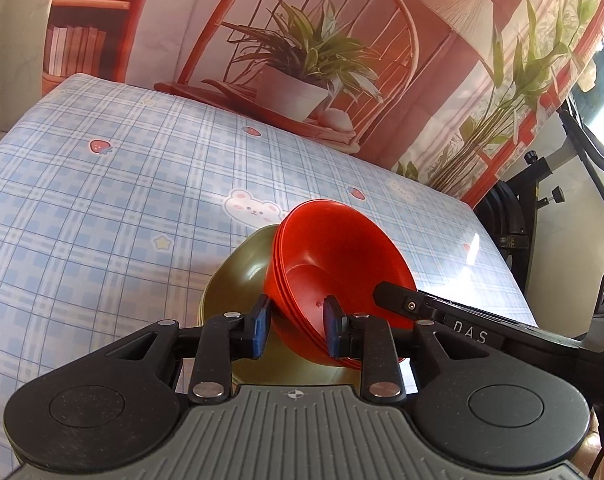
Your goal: Organize plates and bowls
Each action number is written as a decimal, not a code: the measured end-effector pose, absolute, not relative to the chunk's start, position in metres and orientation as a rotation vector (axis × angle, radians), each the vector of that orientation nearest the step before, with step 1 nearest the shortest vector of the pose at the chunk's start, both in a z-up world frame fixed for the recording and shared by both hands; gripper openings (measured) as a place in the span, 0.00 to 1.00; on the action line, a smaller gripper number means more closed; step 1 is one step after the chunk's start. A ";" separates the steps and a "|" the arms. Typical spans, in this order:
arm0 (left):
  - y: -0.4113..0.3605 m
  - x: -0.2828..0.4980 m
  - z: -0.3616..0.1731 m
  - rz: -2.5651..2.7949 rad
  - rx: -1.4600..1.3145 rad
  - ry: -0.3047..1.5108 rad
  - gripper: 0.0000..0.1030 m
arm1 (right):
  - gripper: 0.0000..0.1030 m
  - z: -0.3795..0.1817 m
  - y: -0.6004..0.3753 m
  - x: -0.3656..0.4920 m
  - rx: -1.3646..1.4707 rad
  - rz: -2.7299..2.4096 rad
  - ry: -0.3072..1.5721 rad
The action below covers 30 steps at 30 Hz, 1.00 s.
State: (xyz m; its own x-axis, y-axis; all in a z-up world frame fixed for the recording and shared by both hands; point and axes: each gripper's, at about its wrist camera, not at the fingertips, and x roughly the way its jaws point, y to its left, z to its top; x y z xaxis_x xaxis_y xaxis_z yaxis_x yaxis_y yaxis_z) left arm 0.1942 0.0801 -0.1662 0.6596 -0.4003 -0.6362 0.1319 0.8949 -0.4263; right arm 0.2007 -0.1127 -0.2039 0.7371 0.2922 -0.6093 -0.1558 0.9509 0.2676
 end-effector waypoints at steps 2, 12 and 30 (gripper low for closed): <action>0.082 0.194 -0.168 -0.308 -0.367 0.800 0.28 | 0.11 -0.206 -0.111 0.200 0.200 0.249 0.714; 0.086 0.191 -0.184 -0.282 -0.390 0.835 0.28 | 0.11 -0.213 -0.105 0.198 0.193 0.263 0.749; 0.077 0.177 -0.160 -0.221 -0.323 0.791 0.44 | 0.24 -0.187 -0.108 0.182 0.150 0.279 0.659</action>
